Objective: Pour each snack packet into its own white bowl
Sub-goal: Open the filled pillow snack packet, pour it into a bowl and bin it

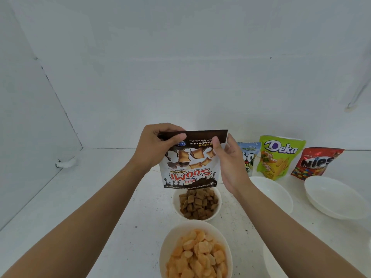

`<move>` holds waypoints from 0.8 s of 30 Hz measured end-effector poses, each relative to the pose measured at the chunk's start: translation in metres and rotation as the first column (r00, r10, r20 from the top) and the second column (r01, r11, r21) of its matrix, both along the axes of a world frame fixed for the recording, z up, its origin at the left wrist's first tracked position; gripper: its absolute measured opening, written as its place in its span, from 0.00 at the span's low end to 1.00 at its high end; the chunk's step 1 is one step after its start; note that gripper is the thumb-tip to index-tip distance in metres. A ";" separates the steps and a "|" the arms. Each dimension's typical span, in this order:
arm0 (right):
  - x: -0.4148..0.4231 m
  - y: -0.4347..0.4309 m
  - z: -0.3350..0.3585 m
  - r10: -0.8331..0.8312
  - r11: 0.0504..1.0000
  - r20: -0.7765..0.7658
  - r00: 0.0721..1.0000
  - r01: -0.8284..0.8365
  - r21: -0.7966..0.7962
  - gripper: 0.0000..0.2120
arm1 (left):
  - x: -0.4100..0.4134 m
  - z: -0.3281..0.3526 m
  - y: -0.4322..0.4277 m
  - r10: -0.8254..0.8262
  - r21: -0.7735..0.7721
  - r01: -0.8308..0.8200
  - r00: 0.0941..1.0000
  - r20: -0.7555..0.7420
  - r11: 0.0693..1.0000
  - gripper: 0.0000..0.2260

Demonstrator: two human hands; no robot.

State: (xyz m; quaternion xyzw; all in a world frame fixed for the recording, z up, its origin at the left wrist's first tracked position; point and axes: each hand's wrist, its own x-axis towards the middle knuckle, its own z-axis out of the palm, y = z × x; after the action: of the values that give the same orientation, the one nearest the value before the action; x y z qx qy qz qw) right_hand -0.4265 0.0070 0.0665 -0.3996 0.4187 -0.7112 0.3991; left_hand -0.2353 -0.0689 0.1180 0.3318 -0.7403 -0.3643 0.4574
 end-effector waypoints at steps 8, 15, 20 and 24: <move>-0.005 0.001 0.002 -0.116 0.993 -0.072 0.991 0.117 0.009 0.09 | -0.003 -0.004 0.006 -0.067 0.056 0.071 0.995 -0.078 0.996 0.06; -0.009 0.009 -0.004 -0.028 0.997 -0.119 0.992 0.037 0.071 0.15 | -0.005 -0.010 0.007 0.007 0.098 0.000 0.998 -0.070 0.995 0.06; -0.009 0.005 -0.013 -0.100 0.990 -0.213 0.972 0.119 0.078 0.13 | -0.007 -0.018 0.009 0.078 0.144 -0.060 0.989 -0.127 0.988 0.03; -0.017 0.005 -0.017 -0.151 0.974 -0.389 0.909 0.204 0.099 0.24 | 0.007 -0.012 0.004 0.185 0.235 -0.114 0.933 -0.309 0.965 0.05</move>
State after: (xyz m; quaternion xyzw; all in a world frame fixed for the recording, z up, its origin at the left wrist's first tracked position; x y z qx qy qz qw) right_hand -0.4434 0.0124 0.0495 -0.4611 0.5705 -0.6234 0.2706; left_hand -0.2281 -0.0647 0.1059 0.3692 -0.5830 -0.4556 0.5624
